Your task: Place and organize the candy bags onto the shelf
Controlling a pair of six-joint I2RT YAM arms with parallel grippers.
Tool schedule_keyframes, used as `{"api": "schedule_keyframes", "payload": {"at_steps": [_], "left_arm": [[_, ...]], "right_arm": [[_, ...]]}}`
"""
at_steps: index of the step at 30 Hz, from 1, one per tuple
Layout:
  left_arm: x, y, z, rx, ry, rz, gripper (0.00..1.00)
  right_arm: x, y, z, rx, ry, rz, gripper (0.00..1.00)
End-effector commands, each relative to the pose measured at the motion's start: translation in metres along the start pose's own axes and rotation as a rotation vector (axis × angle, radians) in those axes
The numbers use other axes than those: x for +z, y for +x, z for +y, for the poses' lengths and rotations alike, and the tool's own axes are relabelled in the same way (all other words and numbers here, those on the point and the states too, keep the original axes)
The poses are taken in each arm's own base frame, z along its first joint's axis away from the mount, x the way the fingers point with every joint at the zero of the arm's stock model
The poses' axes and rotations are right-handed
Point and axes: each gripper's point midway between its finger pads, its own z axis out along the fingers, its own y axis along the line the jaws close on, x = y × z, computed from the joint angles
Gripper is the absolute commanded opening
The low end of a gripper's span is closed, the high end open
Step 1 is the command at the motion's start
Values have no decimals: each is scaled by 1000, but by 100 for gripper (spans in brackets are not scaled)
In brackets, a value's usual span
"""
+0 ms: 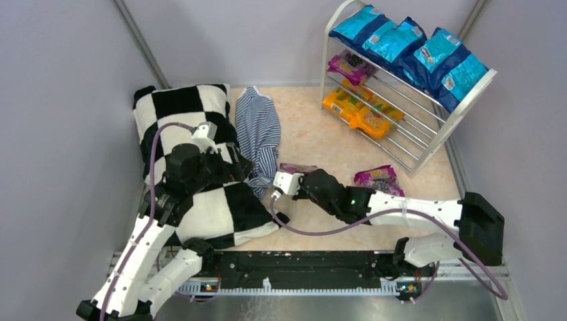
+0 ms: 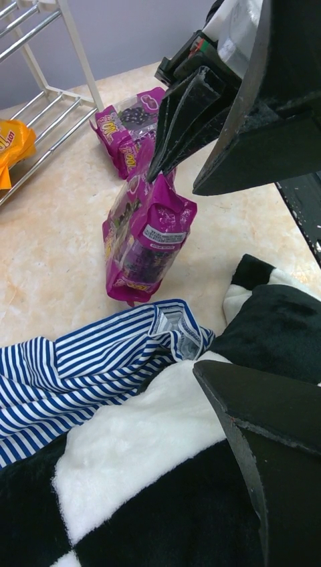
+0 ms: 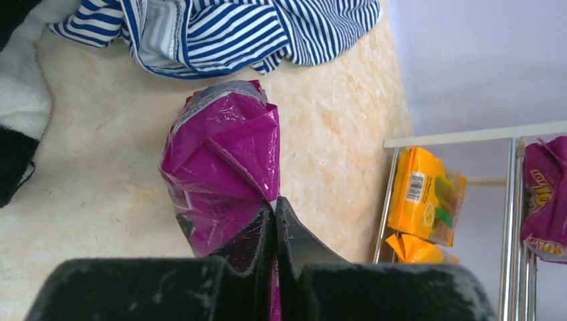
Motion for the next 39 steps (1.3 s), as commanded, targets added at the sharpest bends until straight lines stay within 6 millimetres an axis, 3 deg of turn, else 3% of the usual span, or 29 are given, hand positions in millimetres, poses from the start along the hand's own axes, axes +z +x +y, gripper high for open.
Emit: {"api": "schedule_keyframes", "payload": {"at_steps": [1,6,8,10,14,22,31,33,37,39], "left_arm": [[-3,-3,-2,14,14,-18,99],[-1,-1,0,16,10,-12,99],[0,0,0,16,10,-9,99],[1,0,0,15,10,-9,99],[3,1,0,14,14,0,99],[3,0,0,19,10,-2,99],[4,-2,-3,15,19,-2,99],[3,-1,-1,15,11,0,99],[2,2,1,12,3,2,99],[2,3,2,8,3,3,99]], "right_arm": [[-6,-5,-13,52,27,-25,0],[12,20,25,-19,-105,84,2],[19,25,35,-36,-140,113,31],[25,28,48,-48,-188,123,48],[33,40,66,-99,-224,152,66],[35,69,79,-131,-209,200,98],[55,83,98,-133,-189,226,94],[56,80,94,-134,-177,223,85],[54,72,89,-136,-196,228,51],[50,68,86,-125,-195,219,41]]}}
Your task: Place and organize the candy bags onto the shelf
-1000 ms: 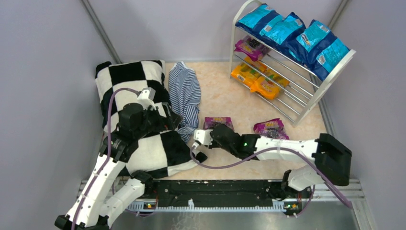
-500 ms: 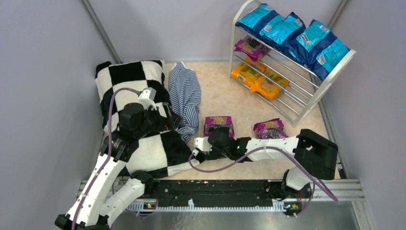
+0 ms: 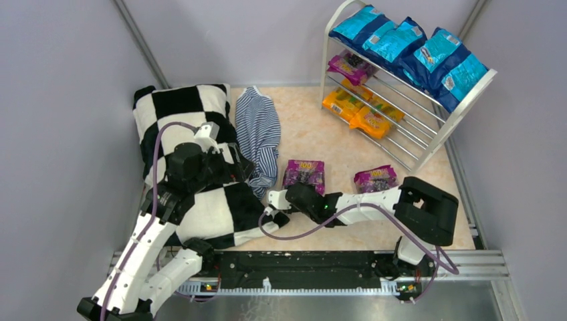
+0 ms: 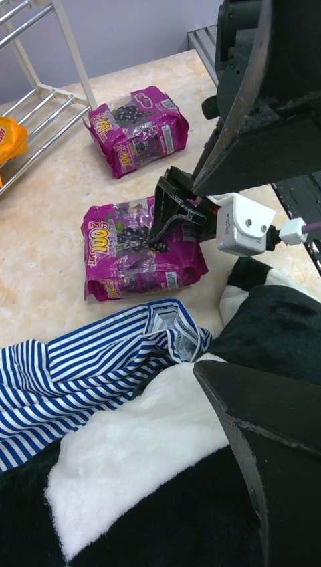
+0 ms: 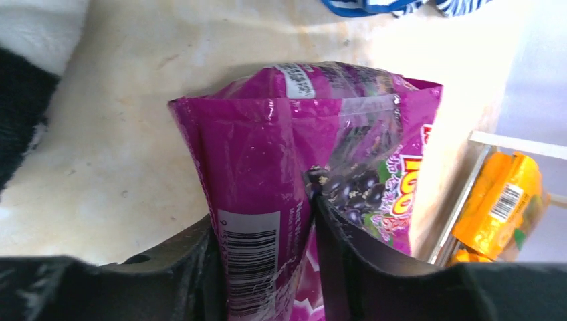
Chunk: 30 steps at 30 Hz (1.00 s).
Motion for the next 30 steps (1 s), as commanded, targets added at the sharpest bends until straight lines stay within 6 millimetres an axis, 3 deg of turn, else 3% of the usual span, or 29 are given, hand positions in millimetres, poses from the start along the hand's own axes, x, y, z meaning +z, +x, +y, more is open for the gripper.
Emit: {"api": "schedule_keyframes", "payload": {"at_steps": [1,7,19,24,30], "left_arm": [[-1,-2,1,10,1,-23,99],[2,0,1,10,6,-10,99],[1,2,2,21,10,-16,99],[-1,0,7,46,-12,-31,99],[-1,-4,18,97,-73,-41,99]], "right_arm": [[-8,-10,-7,31,-8,-18,38],[-30,-13,-26,66,35,-37,28],[-86,-10,-96,117,221,-59,9],[-115,5,-139,134,335,-27,7],[-145,37,-191,148,470,49,7]]}}
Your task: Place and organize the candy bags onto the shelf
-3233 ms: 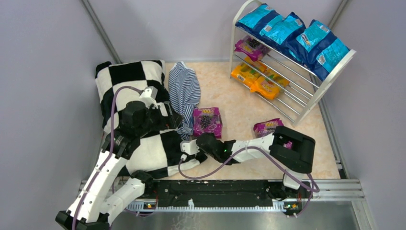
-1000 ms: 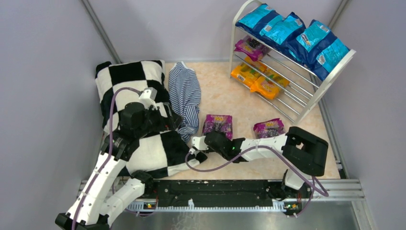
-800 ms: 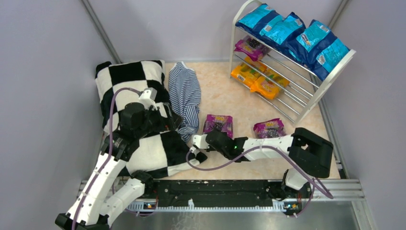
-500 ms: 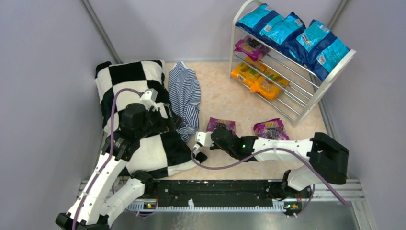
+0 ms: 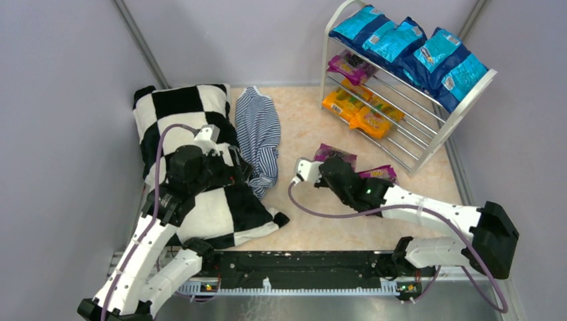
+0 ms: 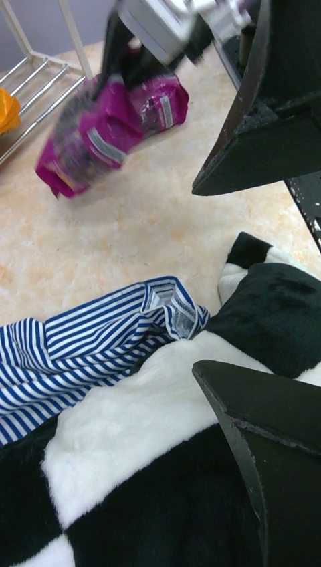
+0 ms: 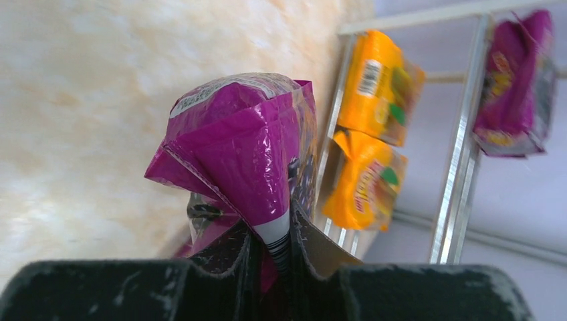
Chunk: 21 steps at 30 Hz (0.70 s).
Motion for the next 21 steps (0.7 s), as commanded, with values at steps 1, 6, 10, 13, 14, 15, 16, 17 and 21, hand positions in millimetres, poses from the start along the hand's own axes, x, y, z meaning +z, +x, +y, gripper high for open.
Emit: {"api": "schedule_keyframes", "payload": {"at_steps": [1,6,10,13,14,15,16,17,21], "left_arm": [[-1,-11,10,69,-51,-41,99],[2,-16,19,122,-95,-49,99],[9,-18,22,131,-108,-53,99],[14,-17,18,131,-82,-49,99],[16,-16,16,130,-68,-48,99],[17,-15,15,131,-55,-44,99],[19,-13,15,134,-50,-42,99],[21,-13,15,140,-49,-42,99],[27,-11,24,174,-83,-40,99]], "right_arm": [[-33,-6,-102,62,268,-6,7],[-46,14,-163,41,394,63,7],[-48,26,-208,37,475,114,5],[-47,30,-235,29,530,146,5],[-46,30,-243,27,548,155,5],[-44,31,-250,22,564,161,5],[-42,32,-258,19,579,171,5],[-37,36,-264,11,588,189,5],[-22,59,-289,-9,638,297,4]]}}
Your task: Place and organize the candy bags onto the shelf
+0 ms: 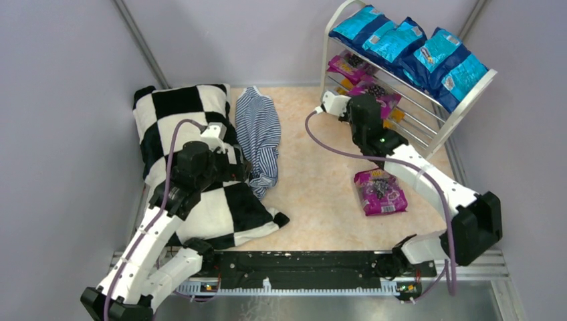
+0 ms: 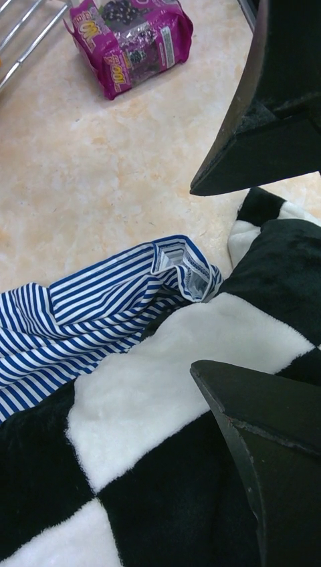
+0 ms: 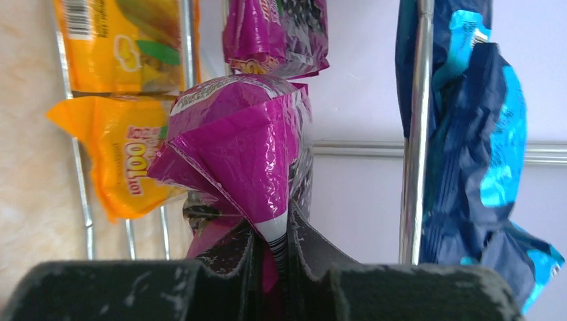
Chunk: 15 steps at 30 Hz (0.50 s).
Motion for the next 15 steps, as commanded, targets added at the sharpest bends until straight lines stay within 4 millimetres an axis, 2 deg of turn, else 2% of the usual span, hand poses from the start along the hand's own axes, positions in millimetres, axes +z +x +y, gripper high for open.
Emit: {"api": "schedule_keyframes", "payload": {"at_steps": [1,8,10,15], "left_arm": [[8,-10,5,57,-15,-47,99],[17,0,1,74,-6,-31,99],[19,1,7,80,-41,-31,99],[23,9,7,78,-44,-1,98]], "right_arm": [[17,7,-72,8,226,66,4],[48,24,-90,-58,320,158,4],[56,28,-92,-64,335,172,4],[76,36,-99,-70,362,196,4]]}}
